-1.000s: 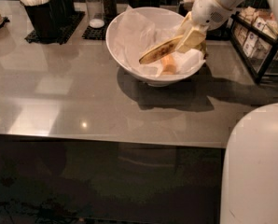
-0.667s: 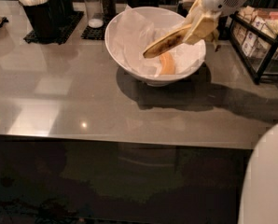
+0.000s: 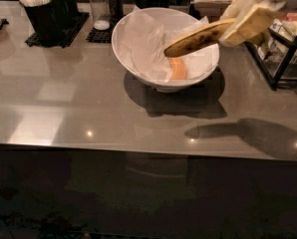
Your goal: Pick banana from white bowl
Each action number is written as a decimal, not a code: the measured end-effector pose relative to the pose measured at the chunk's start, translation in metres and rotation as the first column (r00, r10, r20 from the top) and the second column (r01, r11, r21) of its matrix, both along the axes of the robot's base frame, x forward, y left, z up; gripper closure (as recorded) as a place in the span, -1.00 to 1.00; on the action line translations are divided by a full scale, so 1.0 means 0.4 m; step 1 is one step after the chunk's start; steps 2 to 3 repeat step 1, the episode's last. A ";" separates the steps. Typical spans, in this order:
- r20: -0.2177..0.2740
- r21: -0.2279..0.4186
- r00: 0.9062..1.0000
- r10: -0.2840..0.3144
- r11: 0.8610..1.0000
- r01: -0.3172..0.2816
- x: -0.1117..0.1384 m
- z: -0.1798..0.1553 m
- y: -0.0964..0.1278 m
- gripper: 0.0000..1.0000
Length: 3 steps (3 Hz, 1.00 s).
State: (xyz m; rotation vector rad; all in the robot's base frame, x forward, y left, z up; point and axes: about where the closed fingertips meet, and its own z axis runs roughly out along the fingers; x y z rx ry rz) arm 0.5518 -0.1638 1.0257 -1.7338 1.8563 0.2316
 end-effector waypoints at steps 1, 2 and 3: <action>-0.001 0.006 1.000 -0.011 1.000 0.011 -0.005 -0.005 -0.009 1.00; -0.001 0.006 1.000 -0.011 1.000 0.011 -0.005 -0.005 -0.009 1.00; -0.001 0.006 1.000 -0.011 1.000 0.011 -0.005 -0.005 -0.009 1.00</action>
Offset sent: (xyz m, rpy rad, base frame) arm 0.0000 0.0000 0.0000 0.0000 0.0000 0.0000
